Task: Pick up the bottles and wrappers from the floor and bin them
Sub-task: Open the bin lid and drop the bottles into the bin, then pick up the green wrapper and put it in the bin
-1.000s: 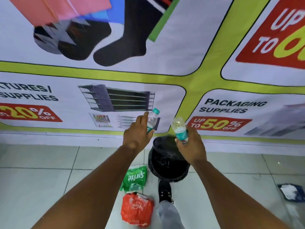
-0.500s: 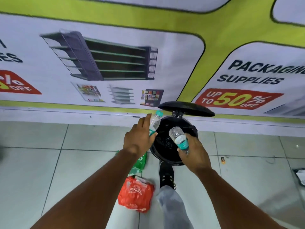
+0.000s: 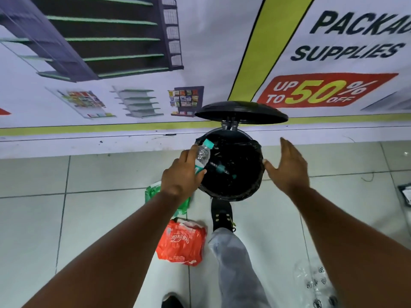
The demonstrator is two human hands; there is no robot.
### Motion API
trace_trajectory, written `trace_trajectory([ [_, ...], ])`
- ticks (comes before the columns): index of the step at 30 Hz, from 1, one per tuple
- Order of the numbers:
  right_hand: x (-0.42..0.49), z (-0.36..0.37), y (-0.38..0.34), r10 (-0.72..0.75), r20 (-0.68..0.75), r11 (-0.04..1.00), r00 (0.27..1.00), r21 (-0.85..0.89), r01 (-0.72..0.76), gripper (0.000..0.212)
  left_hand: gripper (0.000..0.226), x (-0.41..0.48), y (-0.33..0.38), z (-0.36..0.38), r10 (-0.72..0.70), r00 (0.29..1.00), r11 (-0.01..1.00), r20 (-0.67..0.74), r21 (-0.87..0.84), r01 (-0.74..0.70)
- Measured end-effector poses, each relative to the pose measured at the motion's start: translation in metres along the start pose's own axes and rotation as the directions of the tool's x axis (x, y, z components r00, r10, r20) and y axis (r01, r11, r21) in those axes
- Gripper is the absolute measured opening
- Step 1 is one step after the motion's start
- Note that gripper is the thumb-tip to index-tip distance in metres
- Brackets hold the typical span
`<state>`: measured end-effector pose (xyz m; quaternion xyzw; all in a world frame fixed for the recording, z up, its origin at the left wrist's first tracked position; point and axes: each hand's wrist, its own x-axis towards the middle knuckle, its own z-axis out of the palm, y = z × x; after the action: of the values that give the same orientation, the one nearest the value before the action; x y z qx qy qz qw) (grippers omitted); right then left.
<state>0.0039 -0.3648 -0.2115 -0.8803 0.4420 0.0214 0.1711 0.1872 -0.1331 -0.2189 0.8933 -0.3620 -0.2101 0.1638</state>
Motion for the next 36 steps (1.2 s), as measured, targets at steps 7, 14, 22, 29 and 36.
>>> trace_trajectory([
  [7,0.006,-0.048,0.054,0.037,-0.106,0.999,0.994,0.004,-0.036,0.079,0.075,0.039,0.052,0.031,0.109,0.992,0.993,0.061,0.033,-0.111],
  [14,-0.002,-0.047,0.048,-0.019,-0.107,0.999,0.994,0.043,0.024,0.077,0.083,0.041,0.057,0.036,0.255,0.967,0.958,-0.014,0.139,-0.251],
  [22,-0.014,-0.031,0.005,-0.126,-0.105,0.990,0.987,0.053,0.132,0.074,0.084,0.030,0.029,-0.004,0.276,0.958,0.933,-0.071,0.260,-0.249],
  [29,-0.031,-0.011,-0.054,-0.311,-0.035,0.950,0.950,0.011,0.311,0.074,0.083,-0.004,-0.010,-0.022,0.182,0.973,0.965,-0.140,0.217,-0.149],
  [36,-0.064,0.051,-0.117,-0.512,0.066,0.859,0.856,0.014,0.512,0.075,0.080,-0.052,-0.086,-0.013,0.116,0.983,0.970,-0.139,0.227,-0.083],
])
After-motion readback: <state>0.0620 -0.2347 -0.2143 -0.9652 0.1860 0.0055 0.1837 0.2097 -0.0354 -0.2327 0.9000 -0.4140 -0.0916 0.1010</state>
